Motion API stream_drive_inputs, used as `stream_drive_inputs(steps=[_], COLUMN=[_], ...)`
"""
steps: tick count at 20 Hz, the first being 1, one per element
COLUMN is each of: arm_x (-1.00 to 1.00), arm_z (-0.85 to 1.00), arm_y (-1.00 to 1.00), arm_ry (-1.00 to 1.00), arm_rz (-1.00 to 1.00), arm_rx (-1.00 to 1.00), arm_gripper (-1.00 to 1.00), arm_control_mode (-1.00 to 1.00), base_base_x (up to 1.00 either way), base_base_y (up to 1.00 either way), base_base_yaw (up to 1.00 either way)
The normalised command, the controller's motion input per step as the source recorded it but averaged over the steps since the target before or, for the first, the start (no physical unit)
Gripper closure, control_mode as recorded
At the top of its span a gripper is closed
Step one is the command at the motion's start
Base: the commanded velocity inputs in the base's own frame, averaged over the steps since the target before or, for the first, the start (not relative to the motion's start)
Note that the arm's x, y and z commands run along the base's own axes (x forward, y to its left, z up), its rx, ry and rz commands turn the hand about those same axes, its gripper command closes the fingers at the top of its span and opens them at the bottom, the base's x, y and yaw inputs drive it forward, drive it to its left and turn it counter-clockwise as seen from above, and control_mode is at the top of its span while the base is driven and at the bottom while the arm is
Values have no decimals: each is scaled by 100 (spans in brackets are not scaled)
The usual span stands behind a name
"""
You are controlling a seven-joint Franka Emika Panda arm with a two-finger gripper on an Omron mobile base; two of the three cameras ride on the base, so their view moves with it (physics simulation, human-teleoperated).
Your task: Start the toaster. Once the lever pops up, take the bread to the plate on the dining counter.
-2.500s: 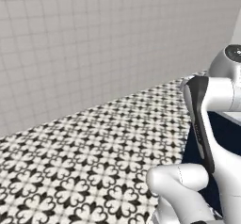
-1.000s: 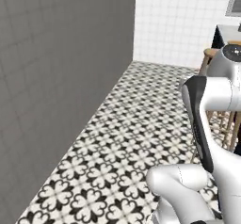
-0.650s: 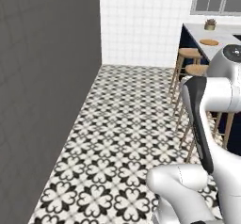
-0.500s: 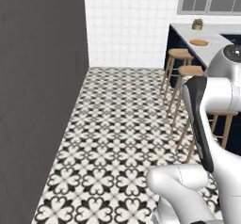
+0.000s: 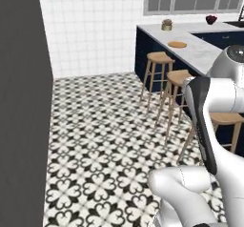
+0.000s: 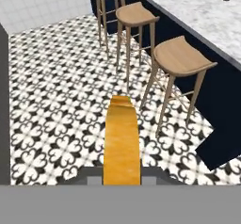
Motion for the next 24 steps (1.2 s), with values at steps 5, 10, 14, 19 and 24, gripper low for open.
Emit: stream_drive_inputs(steps=[5, 10, 14, 19, 24], arm_x=[0, 0, 0, 0, 0], arm_z=[0, 0, 0, 0, 0], arm_y=[0, 0, 0, 0, 0], arm_ry=[0, 0, 0, 0, 0], arm_rz=[0, 0, 0, 0, 0], arm_rx=[0, 0, 0, 0, 0], arm_gripper=[100, 100, 100, 100, 100], arm_control_mode=[100, 100, 100, 100, 100], base_base_x=[73, 79, 93, 93, 82], base_base_y=[79, 73, 67, 74, 80], base_base_yaw=[-43, -43, -41, -39, -38])
